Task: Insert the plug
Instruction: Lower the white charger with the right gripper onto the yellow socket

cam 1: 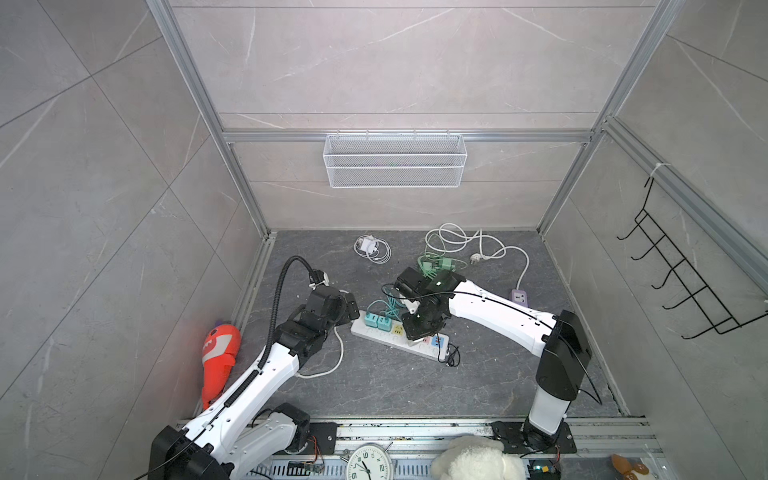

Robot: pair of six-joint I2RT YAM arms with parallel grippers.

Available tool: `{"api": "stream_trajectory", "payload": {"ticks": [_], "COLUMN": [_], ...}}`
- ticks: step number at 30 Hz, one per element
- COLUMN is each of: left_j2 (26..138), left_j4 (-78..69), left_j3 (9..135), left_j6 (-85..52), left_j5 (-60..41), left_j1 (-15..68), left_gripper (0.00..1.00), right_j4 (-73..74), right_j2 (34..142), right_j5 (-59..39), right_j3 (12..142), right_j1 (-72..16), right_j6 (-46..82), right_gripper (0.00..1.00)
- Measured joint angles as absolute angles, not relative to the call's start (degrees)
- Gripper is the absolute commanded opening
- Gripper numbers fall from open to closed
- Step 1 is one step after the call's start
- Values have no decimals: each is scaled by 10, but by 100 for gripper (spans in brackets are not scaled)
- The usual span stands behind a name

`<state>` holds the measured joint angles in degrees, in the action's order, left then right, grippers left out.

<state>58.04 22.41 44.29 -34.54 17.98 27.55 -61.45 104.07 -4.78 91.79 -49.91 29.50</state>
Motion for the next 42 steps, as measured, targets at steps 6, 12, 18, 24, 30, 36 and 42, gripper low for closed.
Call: {"api": "stream_trajectory", "payload": {"ticks": [6,12,18,24,30,36,42], "left_j2": [590,588,557,554,536,519,522], "left_j4": [245,283,319,356,380,383,392], "left_j3": [447,454,462,486,488,488,488], "left_j6": [-377,-413,-431,-446,-453,-453,-454], "left_j5": [182,206,229,256,275,284,286], "left_j1": [267,279,285,285,285,285,285], "left_gripper": [100,100,100,100,100,100,100], "right_j4": [-616,-632,-667,-686,-700,-702,-715], "right_j2": [1053,1091,1122,1167,1189,1219,1258], "right_j5": [-38,-53,-54,-67,-69,-87,-95], "right_j3": [962,983,1047,1083,1091,1117,1147], "right_j1": [-498,-498,-499,-499,-498,-497,-495], "right_j6": [405,496,546,562,571,584,596], "right_gripper": [0,0,0,0,0,0,0]}}
